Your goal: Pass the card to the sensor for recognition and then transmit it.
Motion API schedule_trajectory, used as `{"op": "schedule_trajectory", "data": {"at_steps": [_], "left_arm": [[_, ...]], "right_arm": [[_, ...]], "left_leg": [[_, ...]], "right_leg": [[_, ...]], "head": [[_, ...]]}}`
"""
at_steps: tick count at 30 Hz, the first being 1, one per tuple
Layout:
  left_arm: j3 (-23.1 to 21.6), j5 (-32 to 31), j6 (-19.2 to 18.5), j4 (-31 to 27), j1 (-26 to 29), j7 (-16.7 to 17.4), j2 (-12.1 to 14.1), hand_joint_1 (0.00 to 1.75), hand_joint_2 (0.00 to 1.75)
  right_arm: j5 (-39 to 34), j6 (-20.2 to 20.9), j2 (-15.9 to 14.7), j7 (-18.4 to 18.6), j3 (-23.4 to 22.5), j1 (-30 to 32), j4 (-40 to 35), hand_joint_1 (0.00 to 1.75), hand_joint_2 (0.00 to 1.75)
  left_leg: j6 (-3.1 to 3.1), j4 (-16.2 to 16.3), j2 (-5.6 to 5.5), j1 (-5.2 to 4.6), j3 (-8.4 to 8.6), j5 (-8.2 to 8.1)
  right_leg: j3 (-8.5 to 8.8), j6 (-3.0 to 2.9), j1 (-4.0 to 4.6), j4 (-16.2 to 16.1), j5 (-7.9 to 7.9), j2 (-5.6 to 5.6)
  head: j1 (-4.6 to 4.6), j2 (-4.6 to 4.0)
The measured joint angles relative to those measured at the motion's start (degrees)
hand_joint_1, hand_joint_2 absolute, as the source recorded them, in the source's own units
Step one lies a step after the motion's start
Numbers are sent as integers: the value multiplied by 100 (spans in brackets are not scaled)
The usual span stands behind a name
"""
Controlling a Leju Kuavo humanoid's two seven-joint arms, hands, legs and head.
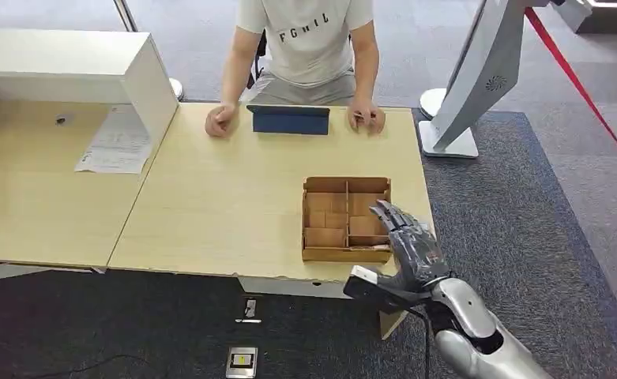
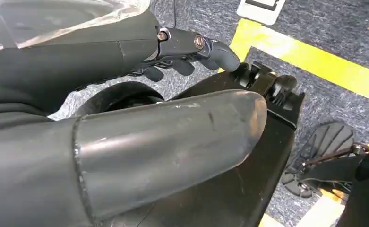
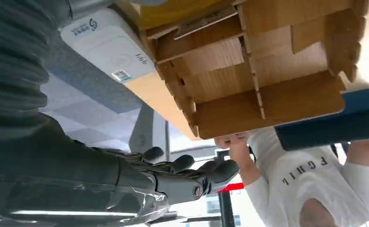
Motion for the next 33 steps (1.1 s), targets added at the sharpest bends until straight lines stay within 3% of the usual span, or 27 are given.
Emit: {"op": "schedule_trajectory", "data": {"at_steps": [9,33], "left_arm": [[0,70,52,0,1,0,0,0,0],[0,101,61,0,0,26,0,0,0]], "right_arm": [[72,0,160,233,83,0,72,0,175],[361,-140,625,231,258,-2,420,0,175]], "left_leg": [[0,0,0,0,0,0],[0,0,1,1,1,0]], "right_leg": [[0,0,0,0,0,0],[0,-1,1,0,0,0]], "head": [[0,0],[0,-2]]}}
